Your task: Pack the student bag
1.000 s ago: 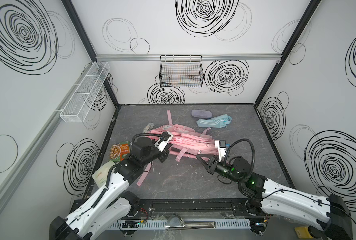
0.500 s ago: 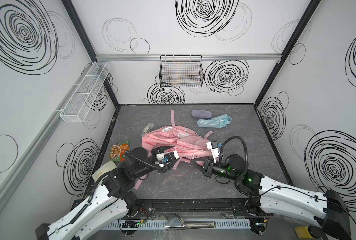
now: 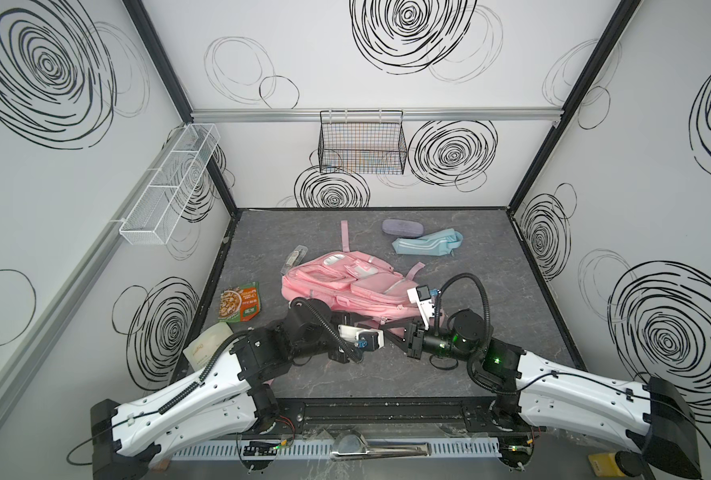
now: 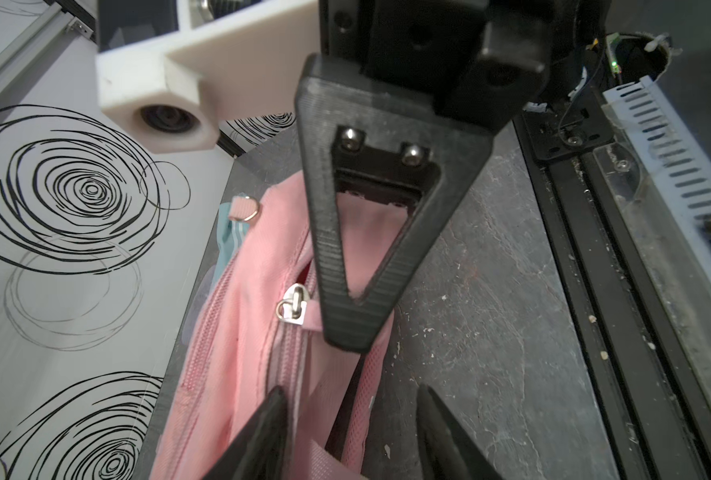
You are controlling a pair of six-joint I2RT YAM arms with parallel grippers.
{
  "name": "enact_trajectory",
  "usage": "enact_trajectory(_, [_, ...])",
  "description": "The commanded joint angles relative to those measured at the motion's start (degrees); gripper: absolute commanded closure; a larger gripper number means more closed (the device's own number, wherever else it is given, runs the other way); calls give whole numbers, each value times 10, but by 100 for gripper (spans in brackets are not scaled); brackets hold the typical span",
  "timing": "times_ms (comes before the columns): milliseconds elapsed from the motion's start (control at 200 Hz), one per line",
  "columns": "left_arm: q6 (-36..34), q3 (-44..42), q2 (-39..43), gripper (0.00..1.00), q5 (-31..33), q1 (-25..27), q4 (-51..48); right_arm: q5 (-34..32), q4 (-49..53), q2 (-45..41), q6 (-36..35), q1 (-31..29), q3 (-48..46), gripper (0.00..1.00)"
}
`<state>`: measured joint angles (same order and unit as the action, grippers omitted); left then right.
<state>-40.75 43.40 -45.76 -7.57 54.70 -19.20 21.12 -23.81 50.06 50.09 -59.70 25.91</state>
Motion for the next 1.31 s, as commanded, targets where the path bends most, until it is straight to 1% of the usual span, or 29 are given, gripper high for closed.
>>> enact_trajectory(0, [-13,-8,27,50,8,-7,52,30,-92,-15,-11,-13,34,100])
enact_trajectory(90, [-10,-18,51,51,-19,-14,72,31,-96,-13,-10,-15,32,100])
enact_trajectory(185, [-7,-36,65,51,-21,-20,98,38,-101,-11,-10,-16,35,100])
enact_trajectory(360, [-20,-28,31,51,-20,-27,72,44,-98,-8,-12,-19,41,100])
enact_trajectory(520, [-26,-30,16,54,-28,-28,63,49,-100,-3,-17,-21,45,100])
enact_trajectory(600, [-31,-32,12,64,-31,-28,58,50,-102,-1,-17,-21,46,100])
enact_trajectory(695, [-31,-35,10,85,-18,-30,61,48,-102,-1,-20,-20,46,100])
enact_trajectory(830, [-31,-45,20,96,-2,-43,70,21,-80,-21,-27,-18,44,100])
enact_trajectory(845, [-31,-47,23,100,0,-45,71,15,-77,-26,-27,-18,42,100])
enact_trajectory(976, [-28,-63,43,100,10,-68,86,-29,-53,-72,-26,-14,22,100])
enact_trajectory(1076, [-26,-75,61,100,11,-90,100,-60,0,-109,-20,-2,13,100])
enact_trajectory(1181, [-15,-84,79,100,16,-111,123,-66,51,-142,-8,20,6,100])
enact_trajectory(1301, [-6,-94,95,100,23,-133,152,-67,81,-180,10,47,-7,100])
